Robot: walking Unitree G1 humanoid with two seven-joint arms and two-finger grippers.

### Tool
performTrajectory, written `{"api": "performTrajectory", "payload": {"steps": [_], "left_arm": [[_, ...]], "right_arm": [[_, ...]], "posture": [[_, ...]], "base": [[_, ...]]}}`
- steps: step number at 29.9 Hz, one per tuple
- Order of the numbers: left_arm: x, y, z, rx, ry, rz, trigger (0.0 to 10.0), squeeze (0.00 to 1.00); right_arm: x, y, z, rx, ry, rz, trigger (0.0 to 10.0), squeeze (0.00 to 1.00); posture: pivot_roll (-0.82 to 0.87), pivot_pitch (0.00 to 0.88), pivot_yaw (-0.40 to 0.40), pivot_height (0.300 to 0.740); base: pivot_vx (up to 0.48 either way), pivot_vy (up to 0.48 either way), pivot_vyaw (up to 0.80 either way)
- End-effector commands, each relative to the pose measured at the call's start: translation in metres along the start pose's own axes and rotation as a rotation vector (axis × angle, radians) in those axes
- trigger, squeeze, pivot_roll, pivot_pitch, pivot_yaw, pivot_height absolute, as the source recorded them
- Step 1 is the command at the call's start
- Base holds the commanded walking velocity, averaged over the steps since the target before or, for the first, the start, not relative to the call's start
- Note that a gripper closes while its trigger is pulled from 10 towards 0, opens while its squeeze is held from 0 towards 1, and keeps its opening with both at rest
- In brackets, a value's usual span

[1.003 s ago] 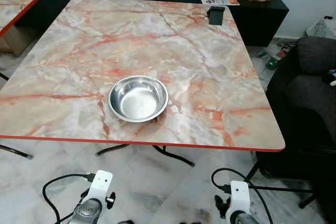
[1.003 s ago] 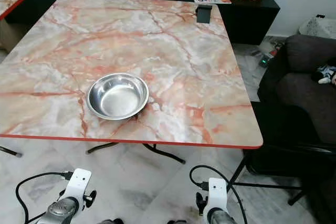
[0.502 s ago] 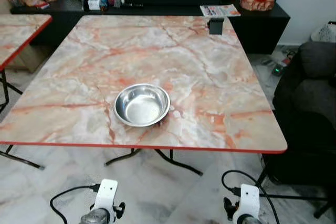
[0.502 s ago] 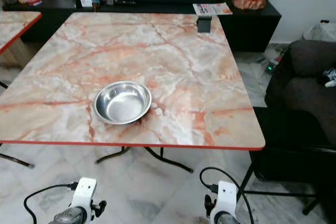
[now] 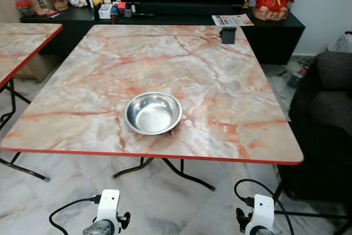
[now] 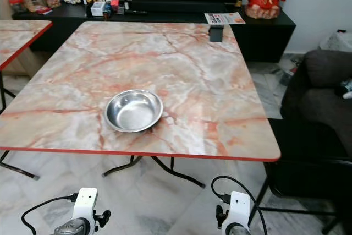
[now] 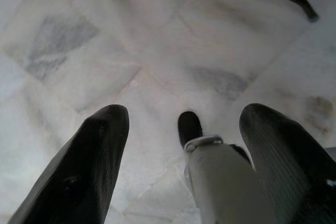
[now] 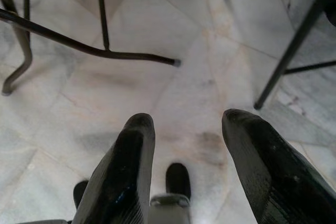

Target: Setting the table

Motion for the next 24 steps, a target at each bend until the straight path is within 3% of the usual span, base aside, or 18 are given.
{"api": "performTrajectory", "payload": {"steps": [1,6,17,24], "left_arm": [[-0.001,0.009,-0.001,-0.041,0.002,0.032,10.0,0.00],[-0.002,0.013,-0.001,-0.054,-0.001,0.044,10.0,0.00],[-0.004,0.027,-0.004,-0.101,-0.010,0.092,10.0,0.00],[-0.004,0.026,-0.003,-0.100,-0.013,0.097,10.0,0.00]], "right_arm": [[0.000,0.003,-0.001,0.019,0.008,0.003,10.0,0.00],[0.000,0.006,-0.002,0.022,0.016,0.008,10.0,0.00],[0.000,0.019,-0.002,0.021,0.015,0.031,10.0,0.00],[0.001,0.017,-0.001,0.022,0.023,0.033,10.0,0.00]], "posture": [[-0.04,0.036,-0.007,0.740],[-0.03,0.054,-0.009,0.740],[0.00,0.064,-0.002,0.740],[0.00,0.070,-0.006,0.740]], "base": [[0.000,0.345,0.00],[0.000,0.361,-0.74],[0.000,0.379,0.00],[0.000,0.382,-0.11]]}}
Point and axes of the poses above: a point about 5 cm out from each wrist's last joint towards the gripper, its own x axis pointing out of the wrist towards the gripper, its own z axis along the axis of the wrist's last joint, y = z × x, the point moved 6 cm from there along x, pointing out of the wrist towards the gripper, and after that the axes turned 13 degrees about -x, right-handed, at the moved point
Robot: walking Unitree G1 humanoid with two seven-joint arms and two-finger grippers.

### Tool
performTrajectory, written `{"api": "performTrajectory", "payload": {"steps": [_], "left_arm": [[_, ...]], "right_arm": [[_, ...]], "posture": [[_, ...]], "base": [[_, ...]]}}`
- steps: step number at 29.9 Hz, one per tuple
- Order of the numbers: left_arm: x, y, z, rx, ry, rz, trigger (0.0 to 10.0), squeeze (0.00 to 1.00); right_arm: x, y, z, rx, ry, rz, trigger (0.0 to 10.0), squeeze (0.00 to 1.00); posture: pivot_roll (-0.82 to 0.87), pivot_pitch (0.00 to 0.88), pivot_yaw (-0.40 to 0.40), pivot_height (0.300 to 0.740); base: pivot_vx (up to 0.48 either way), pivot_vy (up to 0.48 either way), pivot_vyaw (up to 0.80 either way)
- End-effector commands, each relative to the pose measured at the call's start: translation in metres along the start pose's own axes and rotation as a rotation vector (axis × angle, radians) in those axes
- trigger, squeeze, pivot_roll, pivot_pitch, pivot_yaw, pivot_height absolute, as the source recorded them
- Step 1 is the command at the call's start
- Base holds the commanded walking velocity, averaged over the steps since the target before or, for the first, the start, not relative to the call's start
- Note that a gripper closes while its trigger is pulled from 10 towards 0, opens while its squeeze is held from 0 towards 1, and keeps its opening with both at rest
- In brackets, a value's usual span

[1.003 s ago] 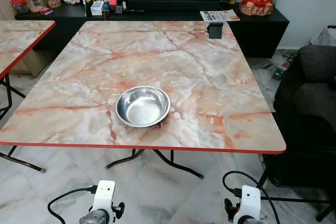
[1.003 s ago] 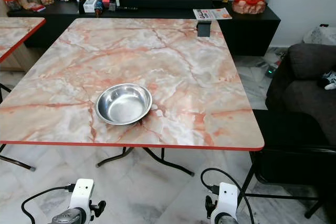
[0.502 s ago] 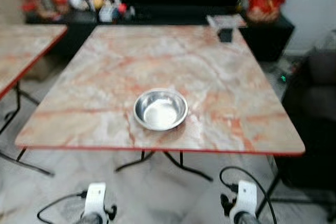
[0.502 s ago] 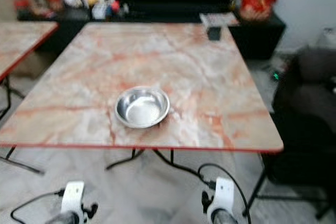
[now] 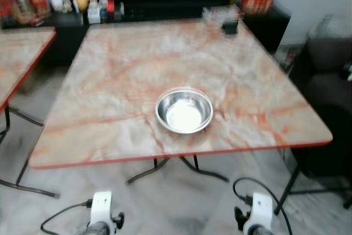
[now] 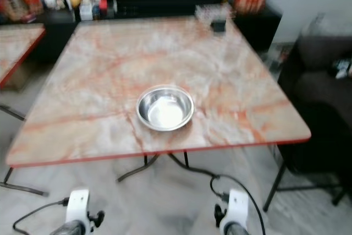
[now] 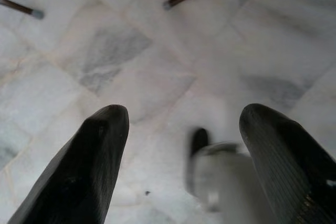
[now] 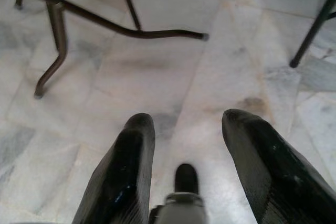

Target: Setting the table

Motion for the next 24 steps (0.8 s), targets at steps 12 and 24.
{"api": "performTrajectory", "payload": {"steps": [12,24], "left_arm": [[-0.0016,0.0086,-0.0060,-0.005,0.011,0.029,10.0,0.00],[-0.0019,0.0100,-0.0067,-0.001,0.012,0.027,10.0,0.00]], "right_arm": [[-0.0003,0.0086,-0.0028,0.002,0.008,0.022,10.0,0.00],[0.0002,0.0079,0.0003,-0.039,-0.002,0.022,10.0,0.00]], "posture": [[0.00,0.064,-0.001,0.740],[0.00,0.033,0.003,0.740]], "base": [[0.000,0.382,-0.19],[0.000,0.462,0.20]]}}
Point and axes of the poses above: a point about 5 cm out from each wrist's last joint towards the gripper, its own x axis pointing out of the wrist towards the gripper, its own z axis along the axis of the wrist's last joint, y = z × x, the point moved 6 cm from there along x, pointing out of the wrist towards the gripper, and after that the axes turned 13 degrees about -x, right-handed, at the moved point
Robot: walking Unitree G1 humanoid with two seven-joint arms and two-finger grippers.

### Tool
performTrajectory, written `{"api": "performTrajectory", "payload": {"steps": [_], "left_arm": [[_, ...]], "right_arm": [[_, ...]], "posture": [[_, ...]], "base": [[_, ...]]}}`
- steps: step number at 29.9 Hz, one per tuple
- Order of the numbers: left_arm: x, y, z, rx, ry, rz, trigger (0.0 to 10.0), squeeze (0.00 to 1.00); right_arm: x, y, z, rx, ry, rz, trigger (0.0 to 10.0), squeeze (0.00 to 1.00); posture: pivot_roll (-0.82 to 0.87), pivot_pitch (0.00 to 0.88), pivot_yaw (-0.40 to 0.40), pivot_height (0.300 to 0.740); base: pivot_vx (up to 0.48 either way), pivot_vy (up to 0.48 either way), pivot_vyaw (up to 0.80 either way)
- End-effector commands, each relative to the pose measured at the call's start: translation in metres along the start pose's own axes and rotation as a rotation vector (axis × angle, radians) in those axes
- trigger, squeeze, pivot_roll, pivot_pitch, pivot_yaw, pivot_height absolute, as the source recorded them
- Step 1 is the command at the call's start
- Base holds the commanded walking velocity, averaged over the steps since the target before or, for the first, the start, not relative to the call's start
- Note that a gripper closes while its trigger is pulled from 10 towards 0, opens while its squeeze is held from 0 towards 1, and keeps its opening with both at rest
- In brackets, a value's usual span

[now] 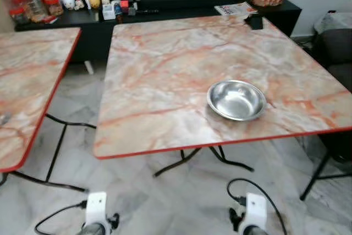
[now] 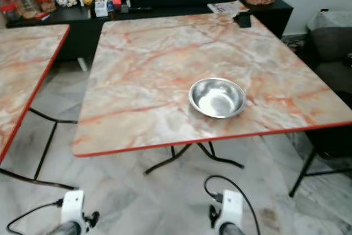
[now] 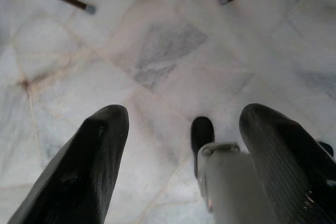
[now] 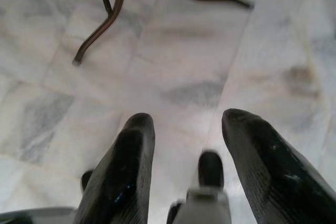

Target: Setting the table

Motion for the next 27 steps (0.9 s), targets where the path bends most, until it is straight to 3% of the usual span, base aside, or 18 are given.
{"api": "performTrajectory", "payload": {"steps": [1,27], "left_arm": [[-0.0013,0.0116,-0.0014,0.007,0.006,0.027,10.0,0.00],[-0.0014,0.0150,0.0013,-0.002,-0.005,0.037,10.0,0.00]], "right_arm": [[0.0010,0.0127,0.0045,0.001,-0.013,0.027,10.0,0.00],[0.0009,0.0174,0.0027,0.003,-0.005,0.044,10.0,0.00]], "posture": [[0.00,0.032,0.003,0.740],[0.02,0.052,0.003,0.740]], "base": [[0.000,0.480,0.80],[0.000,0.480,0.00]]}}
Point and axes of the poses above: a point about 5 cm out from each wrist's last joint towards the gripper, its own x axis pointing out of the wrist towards the gripper, its own z axis along the axis of the wrist's last joint, y = z × x, the point moved 6 cm from there along x, pointing out of the wrist towards the gripper, and after that the axes turned 13 degrees about -x, right-handed, at the moved point
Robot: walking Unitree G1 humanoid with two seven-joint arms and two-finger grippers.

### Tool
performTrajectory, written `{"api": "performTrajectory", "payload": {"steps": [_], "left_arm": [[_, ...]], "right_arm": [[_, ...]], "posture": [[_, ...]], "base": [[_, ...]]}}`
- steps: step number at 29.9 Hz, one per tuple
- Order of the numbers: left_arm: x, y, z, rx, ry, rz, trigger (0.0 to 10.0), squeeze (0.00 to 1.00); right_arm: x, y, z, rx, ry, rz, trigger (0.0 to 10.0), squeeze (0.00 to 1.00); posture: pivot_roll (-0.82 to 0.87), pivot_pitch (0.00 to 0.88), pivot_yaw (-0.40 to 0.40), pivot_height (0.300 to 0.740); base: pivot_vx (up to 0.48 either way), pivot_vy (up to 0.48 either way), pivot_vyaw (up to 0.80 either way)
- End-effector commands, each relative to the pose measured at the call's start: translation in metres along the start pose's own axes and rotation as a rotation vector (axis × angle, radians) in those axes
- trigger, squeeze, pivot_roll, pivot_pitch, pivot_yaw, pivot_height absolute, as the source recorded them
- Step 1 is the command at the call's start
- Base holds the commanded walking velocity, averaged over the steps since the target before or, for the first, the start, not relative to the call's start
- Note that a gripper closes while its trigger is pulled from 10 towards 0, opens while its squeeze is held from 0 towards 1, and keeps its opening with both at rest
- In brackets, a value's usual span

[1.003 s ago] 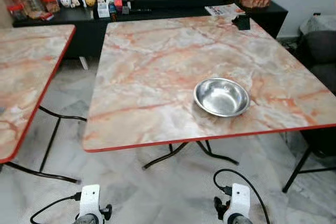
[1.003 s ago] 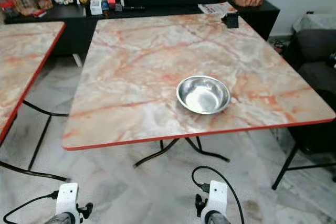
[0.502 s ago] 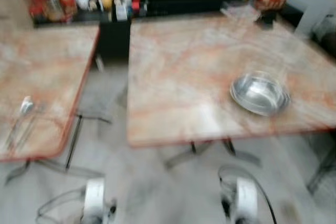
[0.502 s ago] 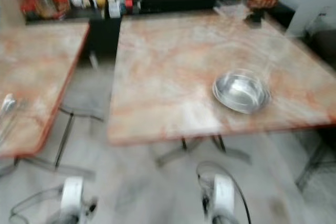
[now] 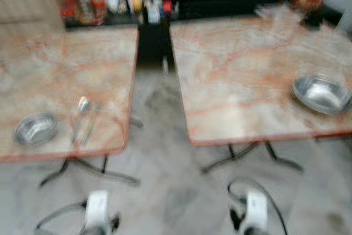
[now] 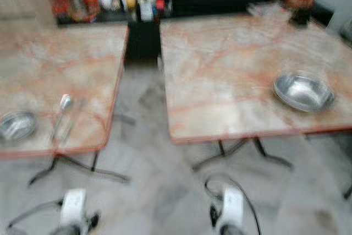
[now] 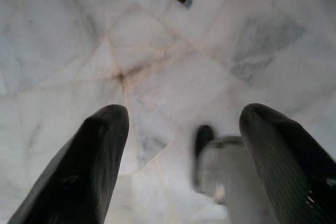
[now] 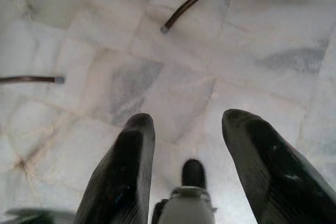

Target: Setting the table

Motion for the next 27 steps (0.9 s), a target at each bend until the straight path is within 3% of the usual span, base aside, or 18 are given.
{"api": "performTrajectory", "payload": {"steps": [1,20,27], "left_arm": [[0.000,0.012,0.009,-0.011,-0.019,0.034,10.0,0.00],[0.001,0.012,0.017,-0.026,-0.044,0.031,10.0,0.00],[0.002,0.001,0.023,0.002,-0.061,0.007,10.0,0.00]], "right_arm": [[0.001,0.005,0.005,0.006,-0.014,0.009,10.0,0.00],[0.001,0.005,0.006,0.016,-0.011,0.010,10.0,0.00],[0.001,0.005,0.005,0.010,-0.008,0.018,10.0,0.00]], "posture": [[0.02,0.058,0.001,0.740],[0.03,0.084,-0.008,0.740],[0.03,0.086,-0.011,0.740]], "base": [[0.000,0.480,0.00],[0.000,0.480,0.00],[0.000,0.154,0.00]]}}
Point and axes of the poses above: a point about 5 cm out from each wrist's last joint towards the gripper, its own x axis pointing out of the wrist towards the gripper, its own z axis along the axis of the wrist's last joint, y = z × x, the point moved 6 cm from there along x, pointing out of the wrist towards the gripper, and after that the axes turned 13 degrees about -x, right-handed, at the moved point
